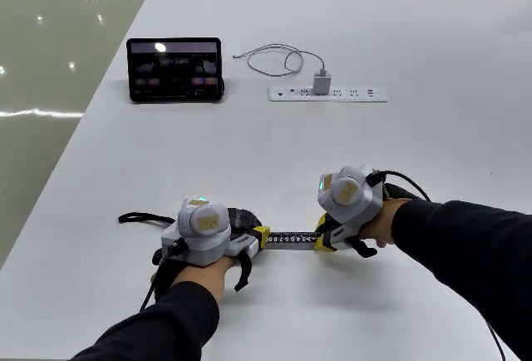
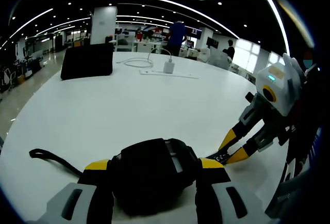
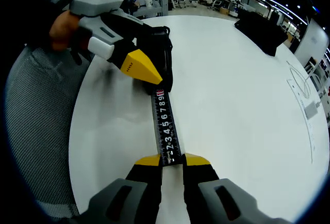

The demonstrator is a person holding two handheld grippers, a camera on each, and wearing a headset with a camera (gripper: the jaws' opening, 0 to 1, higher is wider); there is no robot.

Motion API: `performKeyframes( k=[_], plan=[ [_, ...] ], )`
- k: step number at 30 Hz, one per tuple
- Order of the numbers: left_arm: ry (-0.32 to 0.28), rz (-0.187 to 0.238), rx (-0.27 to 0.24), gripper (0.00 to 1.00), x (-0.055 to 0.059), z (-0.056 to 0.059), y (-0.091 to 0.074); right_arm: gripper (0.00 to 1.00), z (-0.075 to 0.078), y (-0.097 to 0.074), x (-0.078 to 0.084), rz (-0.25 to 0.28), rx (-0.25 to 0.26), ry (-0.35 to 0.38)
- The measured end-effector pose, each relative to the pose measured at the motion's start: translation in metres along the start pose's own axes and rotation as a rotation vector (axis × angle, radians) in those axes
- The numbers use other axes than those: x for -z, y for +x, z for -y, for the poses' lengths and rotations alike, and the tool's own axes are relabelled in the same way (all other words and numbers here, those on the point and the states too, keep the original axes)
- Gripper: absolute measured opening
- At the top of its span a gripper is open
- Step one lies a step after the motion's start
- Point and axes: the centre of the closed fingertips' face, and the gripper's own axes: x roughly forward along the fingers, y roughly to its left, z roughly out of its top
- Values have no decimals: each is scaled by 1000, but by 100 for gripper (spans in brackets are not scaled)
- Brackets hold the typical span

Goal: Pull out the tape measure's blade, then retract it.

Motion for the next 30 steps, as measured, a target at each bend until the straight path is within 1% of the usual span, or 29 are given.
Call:
performKeyframes(
  k=[9, 16, 27, 30],
  plan=[
    [-6, -3, 6, 60, 0, 0, -1, 10, -1, 5, -7, 22, 0, 10],
    [-3, -6, 20, 60, 0, 0, -2, 10, -5, 11, -18, 46, -7, 16],
    [-5, -6, 22, 60, 0, 1, -2, 10, -6, 16, -26, 48, -13, 9],
    [-9, -7, 22, 60, 0, 1, -2, 10, -7, 18, -30, 61, -13, 15]
  ],
)
